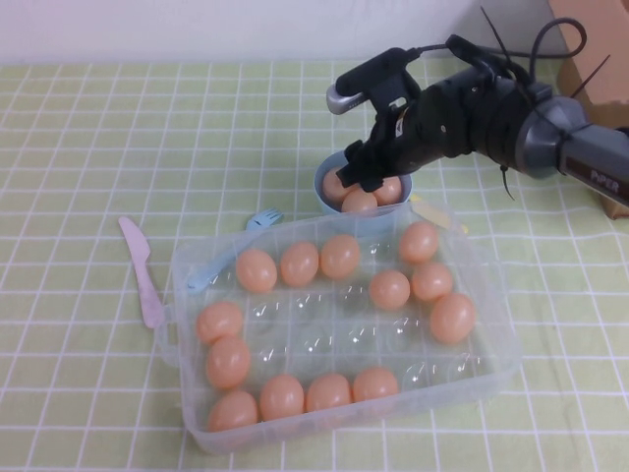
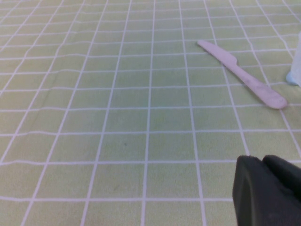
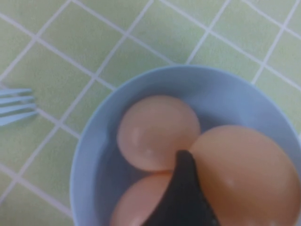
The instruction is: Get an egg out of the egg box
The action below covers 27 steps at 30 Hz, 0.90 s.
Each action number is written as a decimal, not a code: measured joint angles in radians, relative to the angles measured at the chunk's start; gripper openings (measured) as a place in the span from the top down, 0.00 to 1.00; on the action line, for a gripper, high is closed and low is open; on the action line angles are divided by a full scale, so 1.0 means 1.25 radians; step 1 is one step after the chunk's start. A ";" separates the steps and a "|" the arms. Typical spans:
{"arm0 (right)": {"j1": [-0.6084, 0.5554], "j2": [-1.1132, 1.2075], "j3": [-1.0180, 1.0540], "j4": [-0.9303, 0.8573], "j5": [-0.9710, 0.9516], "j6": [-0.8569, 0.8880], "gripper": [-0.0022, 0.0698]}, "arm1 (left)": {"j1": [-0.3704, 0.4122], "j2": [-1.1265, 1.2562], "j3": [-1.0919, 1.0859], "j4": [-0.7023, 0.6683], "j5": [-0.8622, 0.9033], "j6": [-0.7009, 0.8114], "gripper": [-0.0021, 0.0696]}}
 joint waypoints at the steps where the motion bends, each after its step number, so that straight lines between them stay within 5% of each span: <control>1: 0.000 0.000 0.000 0.005 -0.004 0.000 0.31 | 0.000 0.000 0.000 0.000 0.000 0.000 0.98; 10: 0.009 -0.093 0.007 0.036 0.012 0.000 0.35 | 0.000 0.000 0.000 0.000 0.000 0.000 0.98; 19: 0.039 -0.392 0.339 0.034 -0.187 0.075 0.92 | 0.000 0.000 0.000 0.000 0.000 0.000 0.98; 27: 0.067 -0.760 0.685 -0.023 -0.341 0.080 0.99 | 0.000 0.000 0.000 0.000 0.000 0.000 0.98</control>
